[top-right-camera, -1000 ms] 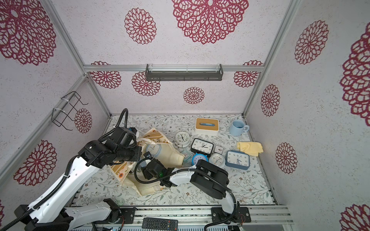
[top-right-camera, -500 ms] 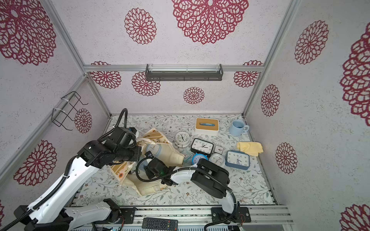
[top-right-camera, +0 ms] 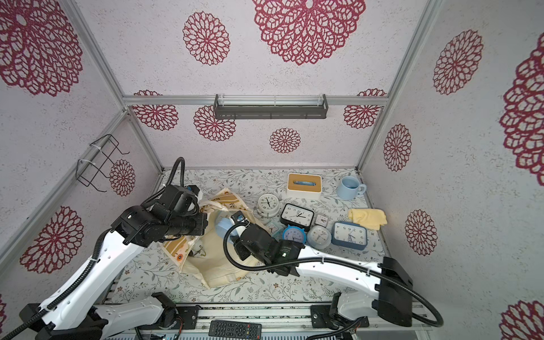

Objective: Take the alarm clock out of the canvas bag
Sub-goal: Pick up the alarm from the canvas bag, then place the alarm at the center of the board.

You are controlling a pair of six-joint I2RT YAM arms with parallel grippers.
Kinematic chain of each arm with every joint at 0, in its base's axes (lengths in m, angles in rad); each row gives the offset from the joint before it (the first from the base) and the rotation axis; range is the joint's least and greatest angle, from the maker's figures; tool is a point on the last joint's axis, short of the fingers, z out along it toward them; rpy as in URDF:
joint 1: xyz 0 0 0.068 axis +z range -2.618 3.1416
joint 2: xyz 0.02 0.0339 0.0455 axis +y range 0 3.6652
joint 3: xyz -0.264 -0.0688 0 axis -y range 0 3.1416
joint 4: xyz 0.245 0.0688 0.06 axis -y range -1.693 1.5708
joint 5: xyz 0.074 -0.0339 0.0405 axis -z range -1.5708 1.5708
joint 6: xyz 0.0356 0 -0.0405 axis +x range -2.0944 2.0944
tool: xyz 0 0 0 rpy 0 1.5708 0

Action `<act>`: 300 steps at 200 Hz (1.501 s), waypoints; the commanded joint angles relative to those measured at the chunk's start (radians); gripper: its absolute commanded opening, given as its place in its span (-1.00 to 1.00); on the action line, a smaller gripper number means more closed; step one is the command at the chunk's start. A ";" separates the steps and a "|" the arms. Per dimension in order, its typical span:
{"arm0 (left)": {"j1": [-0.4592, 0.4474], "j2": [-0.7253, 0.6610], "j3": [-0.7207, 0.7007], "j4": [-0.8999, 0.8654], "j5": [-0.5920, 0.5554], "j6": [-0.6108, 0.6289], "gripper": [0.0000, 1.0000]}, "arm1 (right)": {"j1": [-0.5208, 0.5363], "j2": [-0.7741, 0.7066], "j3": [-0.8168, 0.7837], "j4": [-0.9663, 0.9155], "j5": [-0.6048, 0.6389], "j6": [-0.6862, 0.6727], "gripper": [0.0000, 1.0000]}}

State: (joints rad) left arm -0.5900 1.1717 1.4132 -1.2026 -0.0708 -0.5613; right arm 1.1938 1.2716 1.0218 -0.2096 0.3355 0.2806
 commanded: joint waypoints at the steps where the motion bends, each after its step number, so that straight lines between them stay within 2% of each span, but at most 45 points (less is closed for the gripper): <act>1: 0.011 -0.004 0.018 0.039 0.003 -0.007 -1.00 | 0.003 -0.101 0.021 -0.267 0.086 0.007 -0.45; 26: 0.013 -0.012 0.010 0.050 0.008 -0.007 -1.00 | 0.003 -0.150 0.056 -0.541 0.176 0.133 -0.40; 53: 0.014 -0.018 0.004 0.056 0.007 0.002 -1.00 | -0.002 -0.151 0.067 -0.788 0.268 0.352 -0.40; 76: 0.015 -0.022 0.004 0.064 0.012 0.007 -1.00 | -0.046 -0.136 0.056 -0.924 0.277 0.510 -0.41; 101: 0.018 -0.030 0.001 0.074 0.019 0.014 -1.00 | -0.138 -0.103 0.047 -1.040 0.258 0.596 -0.43; 133: 0.017 -0.043 -0.016 0.090 0.028 0.024 -1.00 | -0.249 -0.070 0.028 -1.099 0.245 0.614 -0.43; 165: 0.019 -0.062 -0.041 0.124 0.049 0.028 -1.00 | -0.299 -0.007 -0.031 -1.090 0.251 0.601 -0.40; 218: 0.020 -0.053 -0.022 0.156 0.070 0.036 -1.00 | -0.298 0.161 -0.075 -1.061 0.230 0.573 -0.30; 300: 0.028 -0.014 0.030 0.167 0.071 0.042 -1.00 | -0.262 0.223 -0.120 -0.953 0.149 0.492 0.14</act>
State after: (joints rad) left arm -0.5739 1.1580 1.3972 -1.0966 -0.0055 -0.5243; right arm 0.9115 1.4769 0.9104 -1.1801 0.5098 0.7914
